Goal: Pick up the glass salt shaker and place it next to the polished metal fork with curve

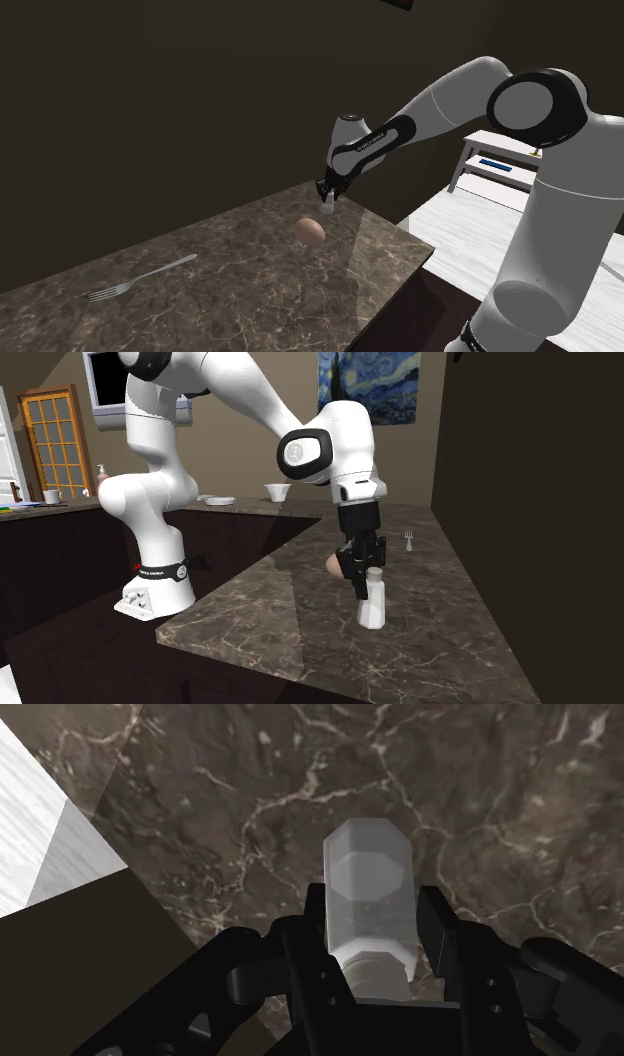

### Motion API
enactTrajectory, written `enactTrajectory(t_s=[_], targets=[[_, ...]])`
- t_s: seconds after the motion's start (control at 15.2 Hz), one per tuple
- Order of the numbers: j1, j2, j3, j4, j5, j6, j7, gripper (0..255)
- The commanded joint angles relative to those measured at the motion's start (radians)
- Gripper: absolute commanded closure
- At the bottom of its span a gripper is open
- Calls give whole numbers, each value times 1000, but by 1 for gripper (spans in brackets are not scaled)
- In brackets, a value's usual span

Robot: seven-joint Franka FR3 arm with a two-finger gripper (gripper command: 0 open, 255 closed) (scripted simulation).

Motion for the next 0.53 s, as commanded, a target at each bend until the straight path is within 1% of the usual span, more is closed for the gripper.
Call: enactTrajectory(t_s=[0.0,0.4,0.46], targets=[[0,0,0,0,0,0,0,255],[0,1,0,0,0,0,0,255],[0,-8,0,4,2,-12,-2,255]])
